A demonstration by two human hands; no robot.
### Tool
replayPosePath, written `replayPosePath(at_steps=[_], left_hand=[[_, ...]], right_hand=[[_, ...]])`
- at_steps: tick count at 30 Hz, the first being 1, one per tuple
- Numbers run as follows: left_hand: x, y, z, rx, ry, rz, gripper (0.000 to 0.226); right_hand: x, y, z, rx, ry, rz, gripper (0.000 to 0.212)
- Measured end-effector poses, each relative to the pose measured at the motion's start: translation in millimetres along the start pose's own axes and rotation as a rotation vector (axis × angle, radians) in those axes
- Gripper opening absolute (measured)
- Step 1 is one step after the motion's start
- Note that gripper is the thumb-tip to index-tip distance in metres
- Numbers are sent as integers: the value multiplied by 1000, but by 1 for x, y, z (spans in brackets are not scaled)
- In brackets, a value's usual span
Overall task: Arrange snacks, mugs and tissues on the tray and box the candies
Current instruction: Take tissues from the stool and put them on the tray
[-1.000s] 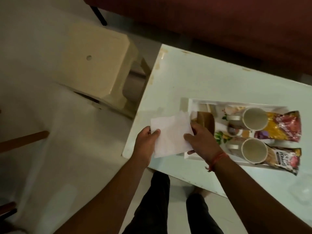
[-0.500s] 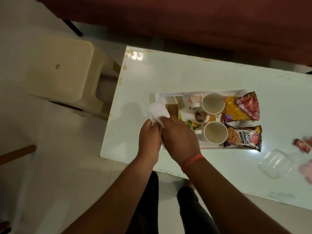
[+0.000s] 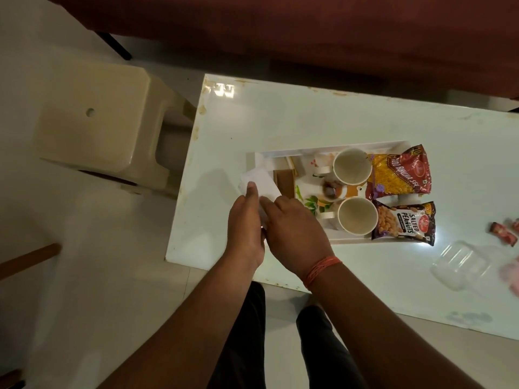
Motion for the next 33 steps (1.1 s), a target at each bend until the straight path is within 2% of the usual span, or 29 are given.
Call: replayPosePath(at_steps=[2, 4, 6, 8, 9, 11, 14, 17, 20, 22, 25, 27, 30, 33], left_hand=[[-7, -7, -3, 66, -77, -38, 33], [-13, -12, -9, 121, -131, -67, 19], [-17, -17, -14, 125, -171, -78, 9], [-17, -20, -19, 128, -193, -56, 10], [-16, -22, -20, 130, -198, -41, 13], [-13, -24, -22, 130, -199, -5, 19], [-10, -27, -25, 163, -273, 14, 18], [-5, -33, -36, 266, -415, 13, 20], [5, -47, -53, 430, -711, 39, 36], [19, -56, -62, 540, -910, 114, 34], [44, -63, -69, 667, -1132, 216, 20], [61, -65, -71, 752, -1253, 240, 15], [83, -68, -71, 861, -1403, 270, 17], [98, -76, -66, 894, -1496, 296, 22]], right_hand=[[-4, 1, 5, -65, -68, 28, 36], [-12, 4, 2, -64, -185, -13, 26], [-19, 6, -12, 170, -386, -114, 23], [-17, 7, -29, 518, -616, -175, 24], [-11, 7, -33, 668, -716, -137, 24], [3, 9, -33, 847, -912, -27, 19], [21, 14, -30, 988, -1201, -19, 14], [31, 22, -27, 1046, -1309, -39, 16], [40, 30, -22, 1120, -1467, 11, 17], [47, 36, -21, 1207, -1593, 30, 15], [59, 43, -24, 1426, -1779, -68, 13], [69, 46, -26, 1566, -1899, -172, 18], [78, 46, -24, 1694, -2031, -292, 20], [83, 43, -23, 1776, -2050, -387, 14]])
Point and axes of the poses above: each hand's wrist, its own y-axis away from the middle knuckle, its own x-axis out of the palm, z = x × y, the point moved 4 cm from there along -y, towards the middle knuckle, and after that the axes turned 6 degrees about -z, right-handed, at the moved point
